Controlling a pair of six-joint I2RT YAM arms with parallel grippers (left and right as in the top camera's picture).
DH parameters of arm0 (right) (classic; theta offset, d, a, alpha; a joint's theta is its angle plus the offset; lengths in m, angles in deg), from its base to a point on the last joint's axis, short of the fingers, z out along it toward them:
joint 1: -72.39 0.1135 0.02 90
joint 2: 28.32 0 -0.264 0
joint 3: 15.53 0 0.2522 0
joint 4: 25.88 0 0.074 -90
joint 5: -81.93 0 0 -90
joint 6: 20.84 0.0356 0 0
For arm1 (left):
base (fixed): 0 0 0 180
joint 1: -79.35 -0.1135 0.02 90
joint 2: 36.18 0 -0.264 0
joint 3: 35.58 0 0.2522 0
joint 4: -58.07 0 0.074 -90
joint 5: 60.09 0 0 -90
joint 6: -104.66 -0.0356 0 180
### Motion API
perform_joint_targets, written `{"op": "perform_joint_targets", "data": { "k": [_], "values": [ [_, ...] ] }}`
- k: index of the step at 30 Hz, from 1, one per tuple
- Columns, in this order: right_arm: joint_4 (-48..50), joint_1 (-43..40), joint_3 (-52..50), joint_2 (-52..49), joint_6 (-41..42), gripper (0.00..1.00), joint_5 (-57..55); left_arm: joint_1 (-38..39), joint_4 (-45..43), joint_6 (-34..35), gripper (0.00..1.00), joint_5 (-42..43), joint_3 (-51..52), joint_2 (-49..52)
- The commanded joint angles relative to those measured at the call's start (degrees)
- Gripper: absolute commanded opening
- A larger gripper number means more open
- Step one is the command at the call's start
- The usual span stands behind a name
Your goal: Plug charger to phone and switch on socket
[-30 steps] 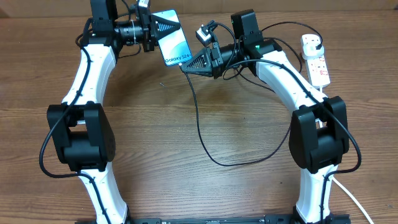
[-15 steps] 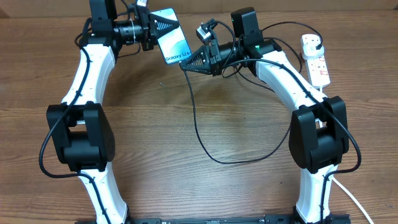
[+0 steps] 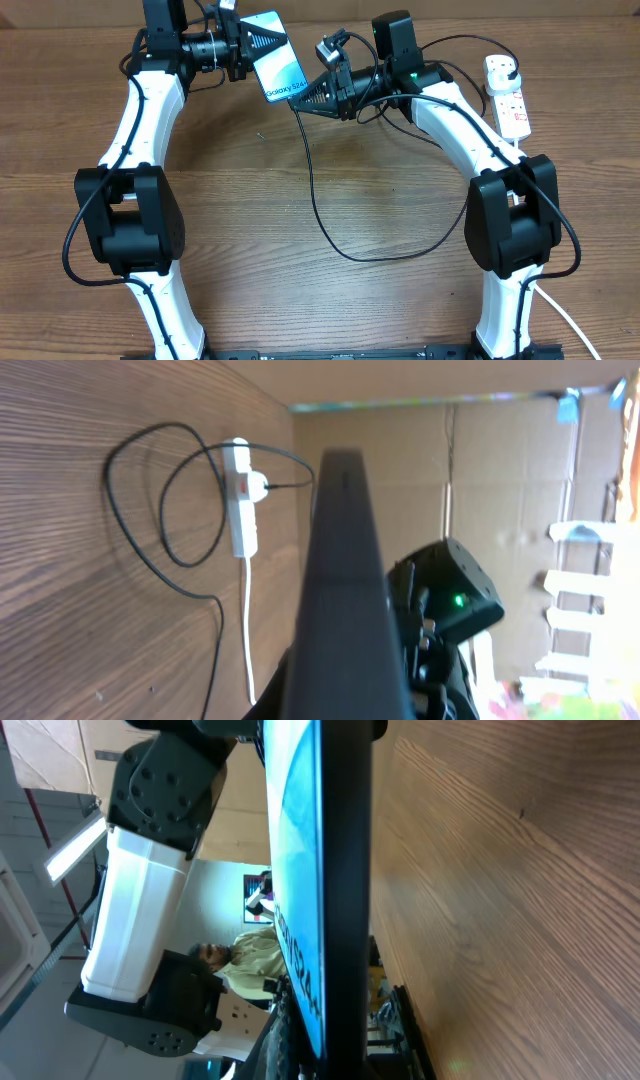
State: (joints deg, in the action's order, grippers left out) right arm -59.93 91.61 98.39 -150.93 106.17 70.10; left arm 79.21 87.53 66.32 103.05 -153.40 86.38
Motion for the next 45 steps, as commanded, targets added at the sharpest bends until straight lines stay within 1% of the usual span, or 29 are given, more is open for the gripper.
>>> {"op": "perform_joint_targets", "data": {
  "k": [1, 5, 14, 21, 22, 26, 29, 34, 39, 45],
  "values": [
    [2.78, -0.33, 1.11, 1.27, 1.2, 0.04, -6.16, 2.95, 1.01, -2.43, 0.04, 17.07, 0.02, -0.2],
    [3.17, -0.33, 1.11, 1.11, 1.38, 0.04, -6.56, 2.97, 2.99, -2.64, 0.04, 17.53, 0.02, -0.22],
    [4.5, -0.33, 1.11, 1.09, 2.01, 0.04, -7.67, 4.26, 11.15, -9.6, 0.04, 17.53, 0.02, -0.22],
    [4.55, -0.33, 1.11, 1.09, 2.01, 0.04, -7.41, 3.96, 11.5, -9.92, 0.04, 17.51, 0.02, -0.2],
    [4.33, -0.33, 1.11, 1.09, 1.99, 0.05, -7.41, 3.85, 11.5, -9.92, 0.04, 17.51, 0.02, -0.2],
    [3.69, -0.33, 1.11, 1.09, 1.97, 0.24, -7.41, 3.52, 11.45, -9.92, 0.04, 17.49, 0.02, -0.2],
    [3.52, -0.33, 1.11, 1.09, 1.97, 0.32, -7.39, 3.37, 11.43, -9.92, 0.04, 17.33, 0.02, -0.2],
    [3.52, -0.33, 1.11, 1.09, 1.7, 0.38, -6.69, 3.13, 11.3, -9.92, 0.04, 16.37, 0.02, -0.2],
    [3.52, -1.07, 1.11, 1.09, 1.51, 0.4, -6.51, 2.73, 11.28, -9.97, 0.04, 16.24, 0.02, -0.2],
    [3.54, -3.8, 1.11, 1.09, 0.87, 0.42, -4.07, 1.62, 11.5, -11.43, 0.05, 14.84, 0.02, -0.2]
  ]
}}
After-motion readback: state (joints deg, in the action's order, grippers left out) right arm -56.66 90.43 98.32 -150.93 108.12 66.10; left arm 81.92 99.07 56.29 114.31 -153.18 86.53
